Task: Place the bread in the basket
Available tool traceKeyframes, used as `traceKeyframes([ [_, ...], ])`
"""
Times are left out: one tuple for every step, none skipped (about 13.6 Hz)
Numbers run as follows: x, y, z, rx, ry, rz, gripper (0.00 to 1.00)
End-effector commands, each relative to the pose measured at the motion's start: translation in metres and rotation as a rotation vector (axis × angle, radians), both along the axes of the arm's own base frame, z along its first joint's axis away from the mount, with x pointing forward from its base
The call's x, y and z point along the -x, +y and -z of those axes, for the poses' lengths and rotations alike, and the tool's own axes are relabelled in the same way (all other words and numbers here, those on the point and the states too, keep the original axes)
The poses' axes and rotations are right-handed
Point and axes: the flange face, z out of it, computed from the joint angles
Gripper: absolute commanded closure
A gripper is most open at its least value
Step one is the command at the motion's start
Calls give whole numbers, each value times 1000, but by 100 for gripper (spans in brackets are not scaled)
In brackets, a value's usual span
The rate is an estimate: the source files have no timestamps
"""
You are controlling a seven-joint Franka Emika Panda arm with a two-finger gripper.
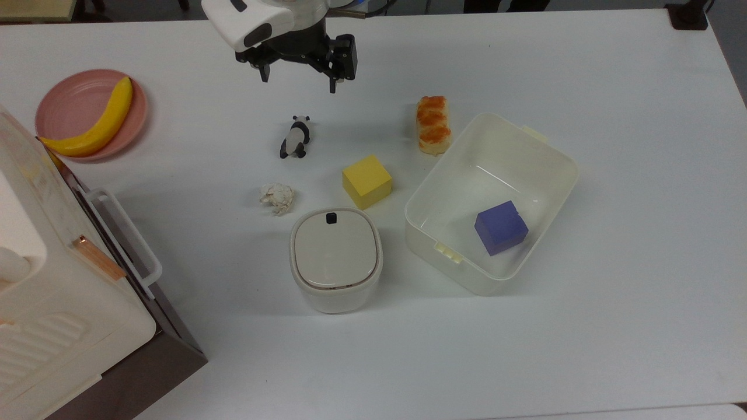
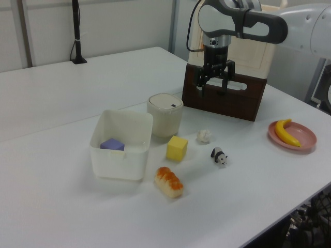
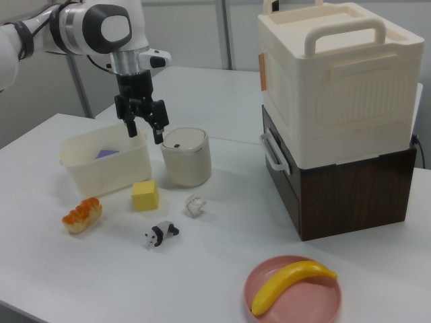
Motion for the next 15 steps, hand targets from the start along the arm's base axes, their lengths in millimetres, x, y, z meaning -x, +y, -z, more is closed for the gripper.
traceKeyframes([
  [27,-22,-29,7,33,27,0],
  [27,-21,-28,12,34,35,0],
  [27,-22,-29,23,37,35,0],
  [28,-23,-30,28,37,34,0],
  [28,-23,-29,28,38,35,0],
  [28,-23,-28,30,40,35,0],
  [28,-23,-28,29,42,34,0],
  [28,-23,-28,29,42,32,0],
  [28,-19,-26,29,46,23,0],
  [28,-19,-25,29,46,23,0],
  [27,-24,-27,31,38,22,0],
  [26,-26,-26,31,36,16,0],
  [25,-33,-26,31,38,5,0],
  [26,-35,-27,29,39,-1,0],
  [27,-35,-30,22,34,-5,0],
])
